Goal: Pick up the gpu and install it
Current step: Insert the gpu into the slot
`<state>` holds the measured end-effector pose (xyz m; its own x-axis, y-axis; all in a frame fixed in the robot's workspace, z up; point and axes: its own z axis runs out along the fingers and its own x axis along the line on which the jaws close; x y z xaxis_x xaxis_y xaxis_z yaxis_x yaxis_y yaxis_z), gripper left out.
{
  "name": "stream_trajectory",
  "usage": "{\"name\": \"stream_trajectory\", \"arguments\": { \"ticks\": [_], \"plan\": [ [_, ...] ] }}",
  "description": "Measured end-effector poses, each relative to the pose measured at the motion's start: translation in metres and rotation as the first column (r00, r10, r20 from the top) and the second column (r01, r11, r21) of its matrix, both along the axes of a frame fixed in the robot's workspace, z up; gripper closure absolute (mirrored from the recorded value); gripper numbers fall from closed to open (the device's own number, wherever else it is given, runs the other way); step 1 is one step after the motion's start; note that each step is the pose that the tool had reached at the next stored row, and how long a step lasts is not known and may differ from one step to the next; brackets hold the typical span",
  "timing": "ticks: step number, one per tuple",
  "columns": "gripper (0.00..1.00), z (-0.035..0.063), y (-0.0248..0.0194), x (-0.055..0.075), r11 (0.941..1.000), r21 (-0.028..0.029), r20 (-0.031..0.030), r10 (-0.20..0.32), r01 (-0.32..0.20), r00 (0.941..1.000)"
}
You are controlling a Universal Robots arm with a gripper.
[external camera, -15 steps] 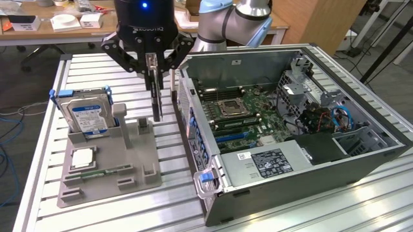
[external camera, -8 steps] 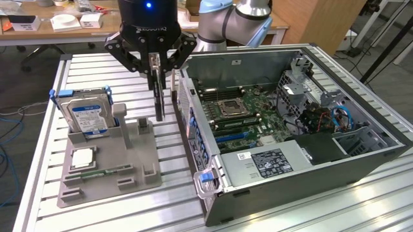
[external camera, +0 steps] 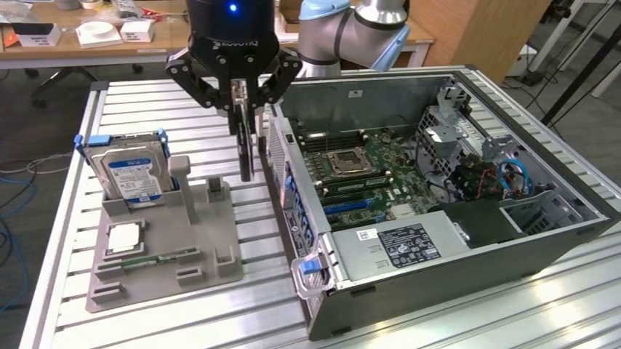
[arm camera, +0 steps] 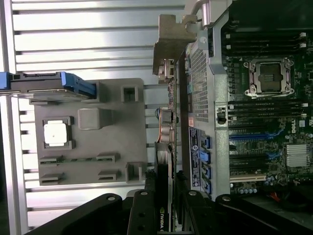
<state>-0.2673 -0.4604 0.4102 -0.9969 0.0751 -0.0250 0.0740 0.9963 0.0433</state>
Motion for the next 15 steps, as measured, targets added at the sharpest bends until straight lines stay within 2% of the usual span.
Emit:
{"name": "stream_trajectory", "arguments": {
  "ticks": [15],
  "plan": [
    [0.74,0.0,0.0,0.013,1.0,0.0001,0.0,0.0,0.0,1.0]
  ]
}}
